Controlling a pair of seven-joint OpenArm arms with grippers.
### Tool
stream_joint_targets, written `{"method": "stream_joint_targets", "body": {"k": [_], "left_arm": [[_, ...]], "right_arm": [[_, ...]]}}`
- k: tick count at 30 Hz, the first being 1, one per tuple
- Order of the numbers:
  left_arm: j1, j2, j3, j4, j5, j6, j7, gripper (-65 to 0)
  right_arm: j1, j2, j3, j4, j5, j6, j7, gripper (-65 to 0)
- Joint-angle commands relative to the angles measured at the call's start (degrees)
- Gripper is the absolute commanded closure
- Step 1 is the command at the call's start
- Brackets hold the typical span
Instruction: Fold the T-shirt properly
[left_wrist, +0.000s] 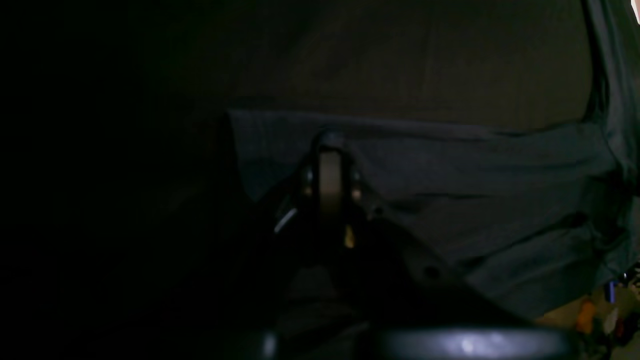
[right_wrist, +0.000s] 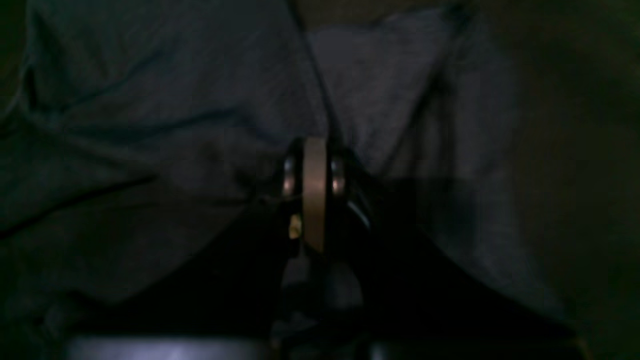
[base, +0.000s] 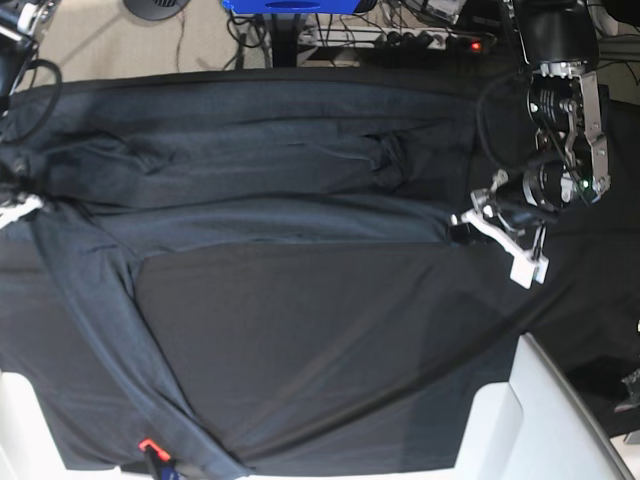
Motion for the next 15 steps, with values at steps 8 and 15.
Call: {"method": "stream_joint_targets", "body": {"k": [8, 15], "left_arm": [[-0.58, -1.7, -0.23, 1.08, -0.85, -0.54, -0.95, 0.0], [-0.58, -2.31, -0.58, 0.91, -0.85, -0.54, -0.95, 0.0]], "right_arm": [[-0.53, 1.56, 0.27, 0.99, 0.31, 0.06, 0.82, 0.0], [-1.58, 1.56, 0.27, 0.99, 0.31, 0.06, 0.91, 0.0]]}}
